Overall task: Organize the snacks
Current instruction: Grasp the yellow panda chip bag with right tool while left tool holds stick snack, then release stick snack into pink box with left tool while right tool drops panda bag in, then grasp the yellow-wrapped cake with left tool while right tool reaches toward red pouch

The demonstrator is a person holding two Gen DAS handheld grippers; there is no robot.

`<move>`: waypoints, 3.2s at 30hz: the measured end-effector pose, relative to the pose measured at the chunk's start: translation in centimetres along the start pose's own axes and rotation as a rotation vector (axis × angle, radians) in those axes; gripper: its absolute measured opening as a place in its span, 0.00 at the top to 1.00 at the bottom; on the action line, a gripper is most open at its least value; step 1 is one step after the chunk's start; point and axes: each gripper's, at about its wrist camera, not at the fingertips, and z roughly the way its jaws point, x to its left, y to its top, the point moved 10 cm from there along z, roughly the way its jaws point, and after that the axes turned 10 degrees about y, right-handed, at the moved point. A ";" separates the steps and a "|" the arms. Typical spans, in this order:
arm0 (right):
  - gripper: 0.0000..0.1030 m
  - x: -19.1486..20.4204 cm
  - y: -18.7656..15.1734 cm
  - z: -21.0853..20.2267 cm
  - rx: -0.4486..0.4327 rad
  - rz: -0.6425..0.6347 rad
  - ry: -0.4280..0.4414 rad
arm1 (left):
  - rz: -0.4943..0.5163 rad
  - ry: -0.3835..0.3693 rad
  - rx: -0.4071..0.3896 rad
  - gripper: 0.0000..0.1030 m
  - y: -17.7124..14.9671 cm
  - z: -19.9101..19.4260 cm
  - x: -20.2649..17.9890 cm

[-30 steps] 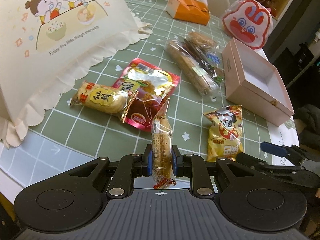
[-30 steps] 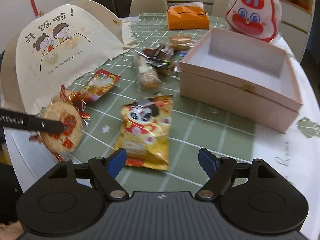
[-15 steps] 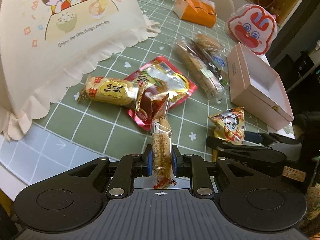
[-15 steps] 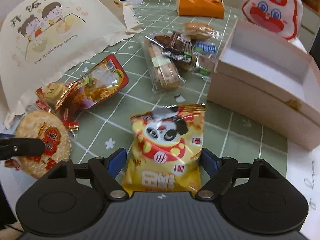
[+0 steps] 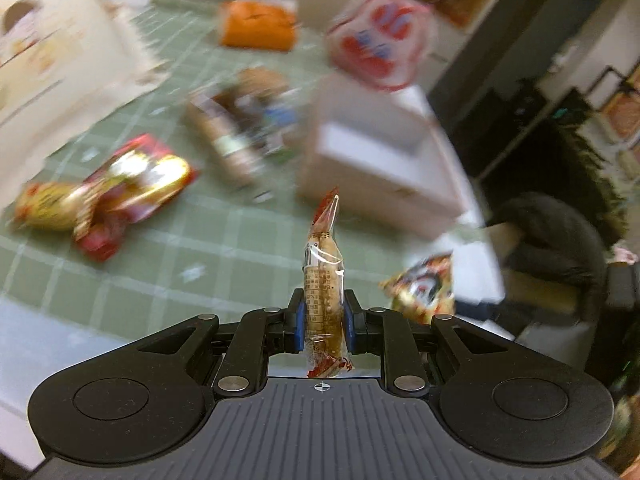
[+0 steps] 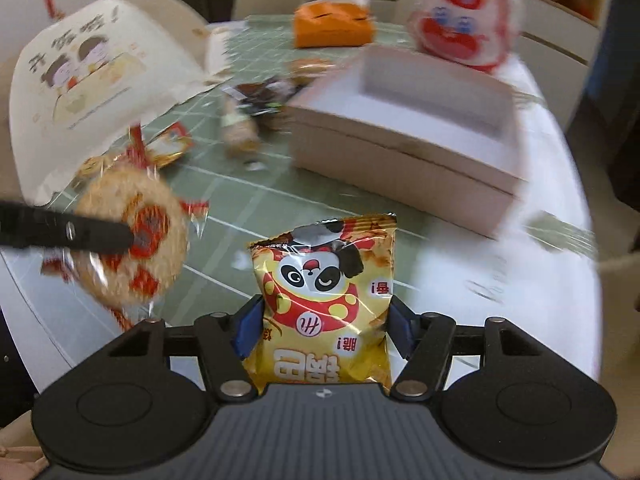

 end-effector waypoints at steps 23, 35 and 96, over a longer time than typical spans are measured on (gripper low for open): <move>0.38 -9.0 1.1 -4.9 -0.142 0.205 -0.096 | 0.234 0.151 -0.095 0.77 15.2 11.0 -9.0; 0.38 -7.6 12.9 -1.8 -0.213 0.091 -0.115 | 0.056 0.122 -0.077 0.77 11.5 6.1 0.6; 0.41 13.2 6.5 12.2 0.121 -0.297 0.187 | -0.129 0.337 0.088 0.74 2.5 5.0 18.4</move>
